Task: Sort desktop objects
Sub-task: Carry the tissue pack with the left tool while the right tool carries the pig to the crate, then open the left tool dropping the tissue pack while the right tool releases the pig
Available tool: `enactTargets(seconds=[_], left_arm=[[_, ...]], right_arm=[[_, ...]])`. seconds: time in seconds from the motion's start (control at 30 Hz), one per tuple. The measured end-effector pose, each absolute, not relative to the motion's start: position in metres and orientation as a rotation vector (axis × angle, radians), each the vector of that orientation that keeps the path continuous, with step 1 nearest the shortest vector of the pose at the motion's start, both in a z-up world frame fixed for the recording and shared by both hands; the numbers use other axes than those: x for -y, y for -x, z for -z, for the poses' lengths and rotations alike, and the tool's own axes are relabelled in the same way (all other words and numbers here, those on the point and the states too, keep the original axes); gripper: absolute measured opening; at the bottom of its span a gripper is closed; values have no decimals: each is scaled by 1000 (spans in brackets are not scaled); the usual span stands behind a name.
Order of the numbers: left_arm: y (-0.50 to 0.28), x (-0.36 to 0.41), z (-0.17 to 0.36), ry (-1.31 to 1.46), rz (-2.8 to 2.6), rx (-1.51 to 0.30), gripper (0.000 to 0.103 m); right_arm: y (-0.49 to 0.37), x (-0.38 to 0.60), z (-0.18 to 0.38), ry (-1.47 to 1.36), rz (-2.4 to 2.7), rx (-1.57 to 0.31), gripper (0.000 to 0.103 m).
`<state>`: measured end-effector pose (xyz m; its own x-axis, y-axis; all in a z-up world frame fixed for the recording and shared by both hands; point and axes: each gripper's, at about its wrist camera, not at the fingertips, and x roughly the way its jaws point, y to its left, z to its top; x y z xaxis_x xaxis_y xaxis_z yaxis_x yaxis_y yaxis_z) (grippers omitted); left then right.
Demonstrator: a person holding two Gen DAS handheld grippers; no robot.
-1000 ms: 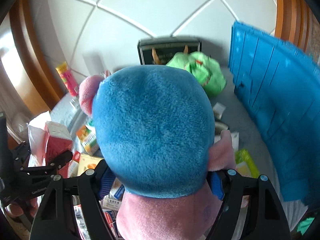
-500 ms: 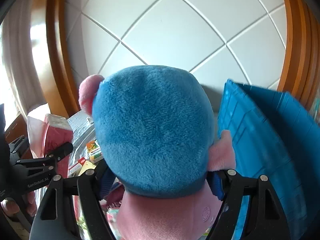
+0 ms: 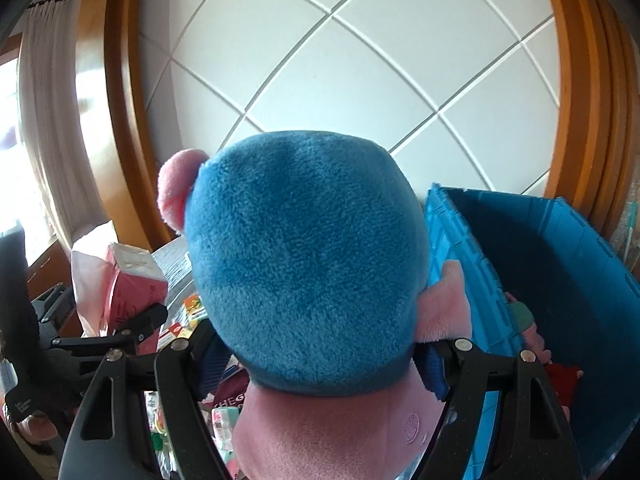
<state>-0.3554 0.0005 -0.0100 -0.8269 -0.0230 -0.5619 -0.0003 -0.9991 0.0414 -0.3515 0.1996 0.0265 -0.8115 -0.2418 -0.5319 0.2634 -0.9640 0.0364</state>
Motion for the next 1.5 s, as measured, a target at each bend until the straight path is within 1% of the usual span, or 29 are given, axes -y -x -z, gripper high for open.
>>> enactTargets(seconds=[0.17, 0.3, 0.47, 0.6, 0.67, 0.8, 0.9, 1.0, 1.17, 1.23, 1.33, 1.5], left_arm=[[361, -15, 8, -907, 3018, 83, 84], [366, -43, -3, -861, 3058, 77, 84], [370, -117, -32, -777, 3120, 100, 84], [374, -187, -48, -731, 3186, 89, 84], [377, -228, -56, -743, 3229, 66, 84], [379, -305, -52, -780, 3282, 77, 84], [386, -356, -34, -876, 3301, 117, 84], [389, -390, -19, -944, 3283, 160, 84], [398, -424, 6, -1121, 3220, 196, 84], [396, -431, 12, -1143, 3198, 214, 84], [397, -433, 21, -1175, 3170, 192, 84], [394, -436, 16, -1149, 3158, 180, 85]], right_arm=[[343, -218, -38, -777, 2789, -37, 76], [335, -254, -59, -707, 2834, 5, 76], [328, -328, -80, -630, 2910, 53, 76], [324, -399, -88, -621, 2968, 45, 76], [325, -440, -82, -648, 2990, 34, 76], [328, -505, -70, -701, 3018, 36, 76], [336, -546, -51, -766, 3019, 47, 76], [343, -576, -36, -807, 3019, 46, 76], [350, -605, -6, -919, 2999, 75, 76], [354, -612, 4, -955, 2993, 76, 76], [363, -620, 15, -994, 2971, 84, 76], [365, -614, 17, -1003, 2953, 43, 76]])
